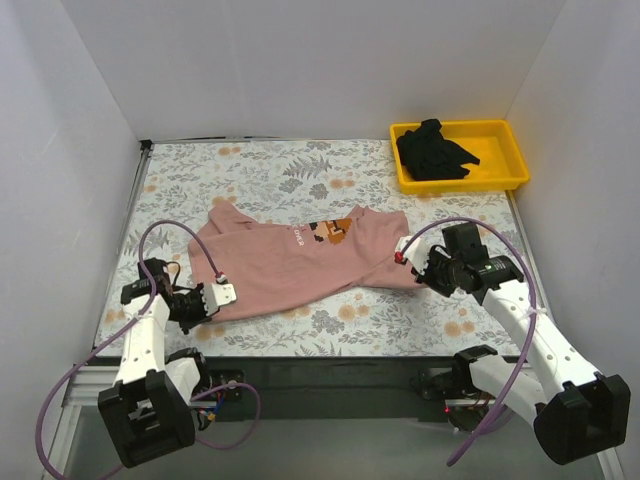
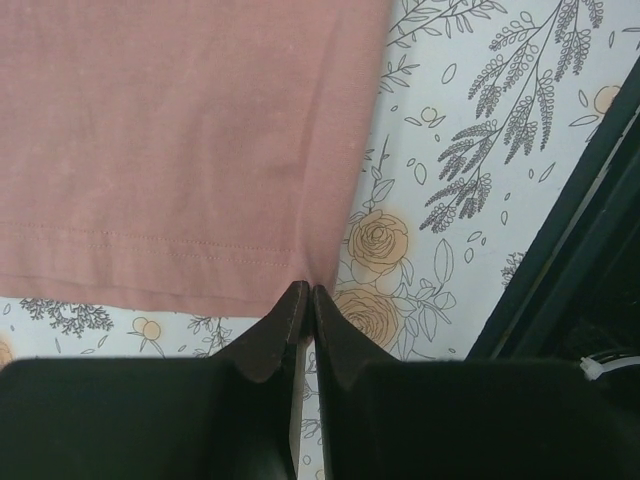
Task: Fold and stack the t-shirts
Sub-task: Flatten the tshirt out
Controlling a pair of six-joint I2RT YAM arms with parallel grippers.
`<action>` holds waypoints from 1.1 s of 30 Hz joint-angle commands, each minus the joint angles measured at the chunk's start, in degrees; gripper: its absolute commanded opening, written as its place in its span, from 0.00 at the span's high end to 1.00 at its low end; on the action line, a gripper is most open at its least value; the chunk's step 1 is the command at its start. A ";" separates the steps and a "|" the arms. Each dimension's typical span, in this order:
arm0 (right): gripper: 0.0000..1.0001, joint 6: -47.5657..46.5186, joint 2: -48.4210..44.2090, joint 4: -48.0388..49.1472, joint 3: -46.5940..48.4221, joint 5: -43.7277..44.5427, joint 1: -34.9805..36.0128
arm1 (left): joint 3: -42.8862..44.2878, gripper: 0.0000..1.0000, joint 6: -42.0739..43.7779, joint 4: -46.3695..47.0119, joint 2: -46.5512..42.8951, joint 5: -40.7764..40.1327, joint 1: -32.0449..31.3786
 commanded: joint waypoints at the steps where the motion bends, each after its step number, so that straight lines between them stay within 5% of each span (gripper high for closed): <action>1: 0.99 -0.83 0.86 0.38 1.61 -1.97 0.00 | 3.05 0.95 3.40 -0.06 -0.15 0.10 0.11; 5: 0.99 -0.21 2.88 -0.06 3.29 -3.38 -0.09 | 3.84 0.98 6.20 -2.42 0.56 -0.78 0.02; 12: 0.99 -0.65 4.73 -1.29 5.22 -4.43 -0.09 | 9.02 0.61 10.00 -10.78 0.82 0.18 0.11; 14: 0.99 -0.65 5.08 -1.38 5.57 -4.61 -0.09 | 10.34 0.58 7.81 -9.39 1.43 0.97 0.11; 25: 0.99 1.45 11.23 -1.20 7.59 -5.93 0.00 | 21.24 0.76 -30.39 8.00 25.86 -2.71 -4.19; 33: 0.99 4.35 21.51 1.34 10.23 -4.17 0.35 | 22.38 0.85 -43.86 17.69 38.67 -13.16 -10.26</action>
